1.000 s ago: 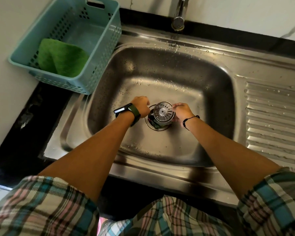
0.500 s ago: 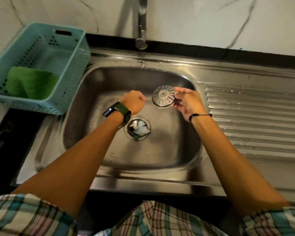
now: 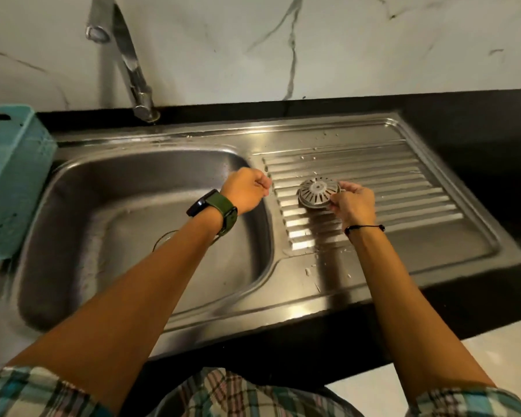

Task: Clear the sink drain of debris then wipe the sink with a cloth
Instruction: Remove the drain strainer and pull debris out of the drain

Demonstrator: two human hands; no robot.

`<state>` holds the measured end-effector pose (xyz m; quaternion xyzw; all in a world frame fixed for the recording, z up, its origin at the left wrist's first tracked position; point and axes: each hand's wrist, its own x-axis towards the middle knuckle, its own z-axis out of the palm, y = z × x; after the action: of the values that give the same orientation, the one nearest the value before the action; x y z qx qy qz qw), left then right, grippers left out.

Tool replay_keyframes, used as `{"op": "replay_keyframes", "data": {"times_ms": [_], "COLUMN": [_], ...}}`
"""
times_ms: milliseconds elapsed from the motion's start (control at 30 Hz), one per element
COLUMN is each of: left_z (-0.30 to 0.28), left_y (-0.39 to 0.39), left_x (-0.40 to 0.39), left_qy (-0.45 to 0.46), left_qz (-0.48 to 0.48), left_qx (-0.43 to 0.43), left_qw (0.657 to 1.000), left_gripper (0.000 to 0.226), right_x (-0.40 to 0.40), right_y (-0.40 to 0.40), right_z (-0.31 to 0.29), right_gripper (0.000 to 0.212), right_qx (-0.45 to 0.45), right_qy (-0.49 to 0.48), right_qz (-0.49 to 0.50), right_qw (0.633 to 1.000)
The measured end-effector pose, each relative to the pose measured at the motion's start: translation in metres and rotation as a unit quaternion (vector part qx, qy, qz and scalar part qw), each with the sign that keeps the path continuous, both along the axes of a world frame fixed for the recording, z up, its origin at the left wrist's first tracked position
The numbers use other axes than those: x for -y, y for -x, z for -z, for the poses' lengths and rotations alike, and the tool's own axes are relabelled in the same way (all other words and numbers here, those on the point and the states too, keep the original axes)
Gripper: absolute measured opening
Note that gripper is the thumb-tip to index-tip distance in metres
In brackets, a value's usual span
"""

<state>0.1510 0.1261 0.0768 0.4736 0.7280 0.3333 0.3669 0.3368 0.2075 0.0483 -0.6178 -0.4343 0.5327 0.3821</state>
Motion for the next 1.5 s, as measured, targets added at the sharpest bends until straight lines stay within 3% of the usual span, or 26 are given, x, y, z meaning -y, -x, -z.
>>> {"op": "replay_keyframes", "data": {"times_ms": [100,200,300,367,433,533,600,833,900,1033,1167,1333,1500], "left_z": [0.006,0.010,0.012,0.014,0.015,0.019,0.022,0.053,0.064,0.085,0.106,0.121,0.126], "left_y": [0.008,0.027,0.054,0.074,0.092,0.118,0.130,0.151,0.157,0.168,0.176,0.177,0.182], "left_x": [0.014,0.033,0.054,0.068,0.080,0.097,0.107,0.130,0.135,0.137,0.137,0.135,0.129], "left_qy": [0.026,0.036,0.048,0.064,0.078,0.100,0.116,0.171,0.199,0.224,0.241,0.274,0.281], "left_qz": [-0.004,-0.029,-0.048,-0.066,-0.093,-0.132,-0.155,-0.210,-0.225,-0.247,-0.257,-0.231,-0.245], "left_qx": [-0.023,-0.056,-0.086,-0.093,-0.096,-0.097,-0.099,-0.061,-0.054,-0.024,0.003,-0.001,0.020], "left_qw": [0.999,0.997,0.994,0.991,0.988,0.981,0.976,0.961,0.952,0.942,0.936,0.933,0.927], "left_gripper": [0.028,0.024,0.022,0.022,0.020,0.018,0.017,0.022,0.022,0.022,0.022,0.012,0.017], "right_x": [0.004,0.006,0.007,0.011,0.017,0.031,0.045,0.091,0.098,0.106,0.116,0.122,0.119], "right_y": [-0.001,-0.002,0.008,0.026,0.053,0.110,0.149,0.242,0.256,0.277,0.285,0.282,0.279], "right_z": [0.007,0.007,-0.001,-0.010,-0.016,-0.014,-0.004,0.072,0.093,0.124,0.145,0.163,0.171], "right_gripper": [0.028,0.011,0.037,0.043,0.039,0.011,0.029,0.031,0.031,0.027,0.025,0.026,0.027], "right_qx": [0.148,0.301,0.414,0.455,0.437,0.378,0.338,0.354,0.386,0.418,0.450,0.448,0.464], "right_qy": [-0.065,-0.092,-0.103,-0.140,-0.175,-0.222,-0.215,-0.119,-0.108,-0.092,-0.090,-0.080,-0.114], "right_qz": [-0.024,-0.073,-0.103,-0.128,-0.168,-0.297,-0.381,-0.615,-0.632,-0.612,-0.625,-0.606,-0.615], "right_qw": [0.987,0.947,0.899,0.870,0.866,0.848,0.833,0.695,0.663,0.665,0.632,0.652,0.627]}}
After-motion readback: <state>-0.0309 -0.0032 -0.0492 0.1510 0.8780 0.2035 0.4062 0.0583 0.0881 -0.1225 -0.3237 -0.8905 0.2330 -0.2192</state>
